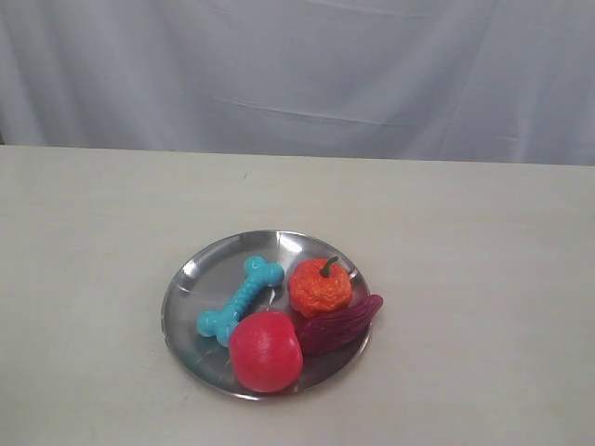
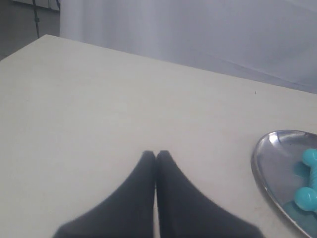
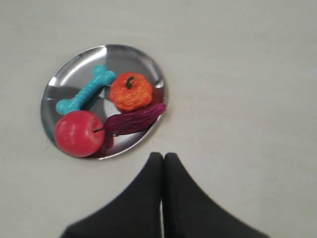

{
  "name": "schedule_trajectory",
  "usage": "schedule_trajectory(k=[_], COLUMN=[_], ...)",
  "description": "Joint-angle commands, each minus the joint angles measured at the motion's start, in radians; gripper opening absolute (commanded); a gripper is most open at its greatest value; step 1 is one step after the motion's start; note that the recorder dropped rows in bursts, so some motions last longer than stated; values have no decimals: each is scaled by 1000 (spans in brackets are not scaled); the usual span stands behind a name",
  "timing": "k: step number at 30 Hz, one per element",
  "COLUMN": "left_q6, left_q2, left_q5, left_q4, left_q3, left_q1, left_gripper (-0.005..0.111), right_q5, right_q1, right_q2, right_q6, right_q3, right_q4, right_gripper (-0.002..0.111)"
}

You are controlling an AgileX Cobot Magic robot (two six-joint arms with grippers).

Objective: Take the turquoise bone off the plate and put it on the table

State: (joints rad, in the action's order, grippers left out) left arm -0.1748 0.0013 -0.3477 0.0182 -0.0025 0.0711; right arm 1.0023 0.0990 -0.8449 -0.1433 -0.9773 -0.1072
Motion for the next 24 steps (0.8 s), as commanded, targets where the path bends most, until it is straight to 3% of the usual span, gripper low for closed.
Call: schedule_trajectory(k=[1, 5, 12, 19, 24], left_q6=[-2, -2, -2, -2, -2], left_q2=[-1, -1, -1, -1, -1], left_q5=[5, 5, 5, 5, 5], left_q4=[3, 3, 3, 3, 3], left_q3=[3, 3, 3, 3, 3], left_q1=[-5, -5, -5, -5, -5], left_gripper=[0, 0, 0, 0, 0], right_q5=[-35, -112, -95, -44, -7], right_q1=[-139, -293, -508, -560, -568], right_q2=[-139, -277, -606, -906, -1045], right_q6=[-62, -149, -450, -579, -672], right_q3=[-61, -125, -357, -620, -694], right_q4=[-14, 45, 361, 371, 424], right_gripper=[0, 0, 0, 0, 0])
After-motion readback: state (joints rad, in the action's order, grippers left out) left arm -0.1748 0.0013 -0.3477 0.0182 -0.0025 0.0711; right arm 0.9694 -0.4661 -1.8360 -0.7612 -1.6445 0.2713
